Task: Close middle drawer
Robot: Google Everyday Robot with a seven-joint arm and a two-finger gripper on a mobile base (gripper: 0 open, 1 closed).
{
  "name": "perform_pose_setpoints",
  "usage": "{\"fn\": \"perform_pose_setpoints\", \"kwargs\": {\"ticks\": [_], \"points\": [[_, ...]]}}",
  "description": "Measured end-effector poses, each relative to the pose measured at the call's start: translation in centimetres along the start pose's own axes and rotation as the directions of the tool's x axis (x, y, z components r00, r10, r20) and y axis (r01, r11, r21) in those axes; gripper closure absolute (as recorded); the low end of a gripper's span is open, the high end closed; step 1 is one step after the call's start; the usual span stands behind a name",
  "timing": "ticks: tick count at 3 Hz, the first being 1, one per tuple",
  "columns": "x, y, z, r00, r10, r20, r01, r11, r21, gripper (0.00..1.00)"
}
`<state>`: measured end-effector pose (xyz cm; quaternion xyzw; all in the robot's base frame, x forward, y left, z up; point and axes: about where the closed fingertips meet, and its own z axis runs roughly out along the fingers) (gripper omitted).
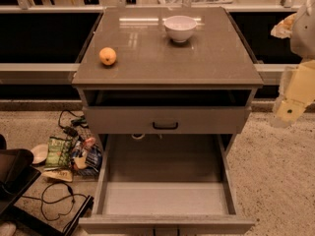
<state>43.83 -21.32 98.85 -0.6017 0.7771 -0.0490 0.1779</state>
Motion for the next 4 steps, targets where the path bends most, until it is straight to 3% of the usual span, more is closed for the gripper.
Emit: {"fn": "perform_pose_setpoints", "kwargs": {"ticks": [1, 2, 3, 4], "points": [[0.1, 0.1, 0.2, 1.0, 0.001, 0.0, -0.001, 1.0, 0.001, 0.0], [1.6, 1.9, 3.6, 1.0, 0.022, 0.006, -0.022, 0.9997, 0.008, 0.0], [4.4, 5.6, 5.2, 0.999, 0.039, 0.015, -0.04, 0.9964, 0.074, 0.0], [9.6, 10.9, 9.7, 0.993, 0.12, -0.009, -0.117, 0.984, 0.134, 0.0]]}}
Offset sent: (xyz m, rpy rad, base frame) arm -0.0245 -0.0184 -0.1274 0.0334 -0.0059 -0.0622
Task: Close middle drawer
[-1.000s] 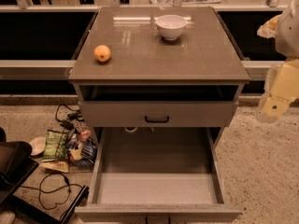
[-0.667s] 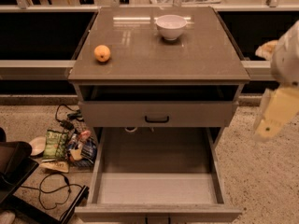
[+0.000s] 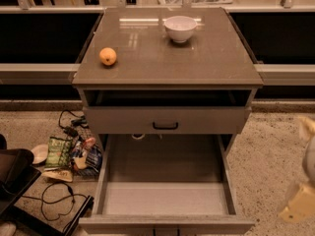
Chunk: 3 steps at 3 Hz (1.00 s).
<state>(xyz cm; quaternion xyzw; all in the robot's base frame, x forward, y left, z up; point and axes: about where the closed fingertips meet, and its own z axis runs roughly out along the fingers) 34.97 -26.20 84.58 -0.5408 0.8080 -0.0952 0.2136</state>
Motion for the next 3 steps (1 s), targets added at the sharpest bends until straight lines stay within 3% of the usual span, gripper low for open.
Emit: {"fn": "perform_pose_setpoints", "kwargs": {"ticks": [2, 3], "points": [[7.7, 8.8, 12.1, 0.993, 0.087, -0.083, -0.093, 0.9925, -0.079, 0.0], [7.7, 8.8, 12.1, 0.993, 0.087, -0.083, -0.093, 0.9925, -0.079, 0.0]]}}
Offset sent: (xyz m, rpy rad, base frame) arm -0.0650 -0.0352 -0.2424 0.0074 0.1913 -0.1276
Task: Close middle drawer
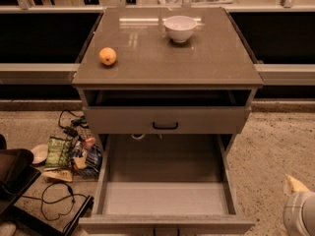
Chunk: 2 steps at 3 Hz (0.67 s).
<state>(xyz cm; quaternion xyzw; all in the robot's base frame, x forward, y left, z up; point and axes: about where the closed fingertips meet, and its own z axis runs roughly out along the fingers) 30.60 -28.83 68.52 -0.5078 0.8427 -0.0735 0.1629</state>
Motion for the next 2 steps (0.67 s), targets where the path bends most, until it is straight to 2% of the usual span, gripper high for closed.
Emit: {"fn": "perform_pose_setpoints", "kwargs": {"ticks": [1, 2], "points": [[0.6, 1.6, 2.4, 1.0, 0.014, 0.006, -0.014, 0.9992, -0.038, 0.0], [2.4, 5.1, 7.3, 0.998, 0.054, 0.012, -0.052, 0.9933, -0.103, 0.0]]}}
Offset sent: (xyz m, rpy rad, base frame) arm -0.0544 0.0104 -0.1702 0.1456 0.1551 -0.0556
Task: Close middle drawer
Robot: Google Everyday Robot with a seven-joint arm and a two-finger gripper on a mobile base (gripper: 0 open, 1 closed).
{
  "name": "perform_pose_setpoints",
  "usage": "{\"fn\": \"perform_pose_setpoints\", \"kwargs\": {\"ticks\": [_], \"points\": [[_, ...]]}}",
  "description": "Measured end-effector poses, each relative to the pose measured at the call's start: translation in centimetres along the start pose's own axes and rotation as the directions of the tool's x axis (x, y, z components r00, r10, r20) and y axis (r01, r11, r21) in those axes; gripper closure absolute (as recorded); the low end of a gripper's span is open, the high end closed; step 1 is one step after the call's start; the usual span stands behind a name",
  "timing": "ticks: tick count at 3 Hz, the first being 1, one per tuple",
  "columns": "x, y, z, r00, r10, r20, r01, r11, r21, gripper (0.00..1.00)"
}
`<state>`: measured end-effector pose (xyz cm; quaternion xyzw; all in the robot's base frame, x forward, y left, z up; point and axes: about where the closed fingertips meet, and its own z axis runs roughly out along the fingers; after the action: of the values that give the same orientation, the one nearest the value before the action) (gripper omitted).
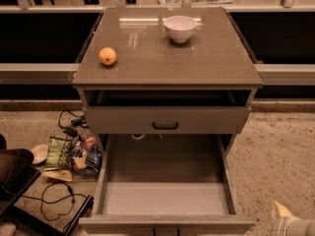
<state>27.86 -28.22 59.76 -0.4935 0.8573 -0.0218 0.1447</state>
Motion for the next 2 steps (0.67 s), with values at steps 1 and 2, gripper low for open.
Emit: {"fn": "perform_pose_setpoints", "kwargs": {"ticks": [1, 2], "points": [[2.1, 3.0, 5.0, 0.999, 0.032, -0.008, -0.032, 0.9979, -0.056, 0.19], [3.7, 6.1, 9.6, 0.999, 0.048, -0.025, -0.051, 0.99, -0.132, 0.42]]}}
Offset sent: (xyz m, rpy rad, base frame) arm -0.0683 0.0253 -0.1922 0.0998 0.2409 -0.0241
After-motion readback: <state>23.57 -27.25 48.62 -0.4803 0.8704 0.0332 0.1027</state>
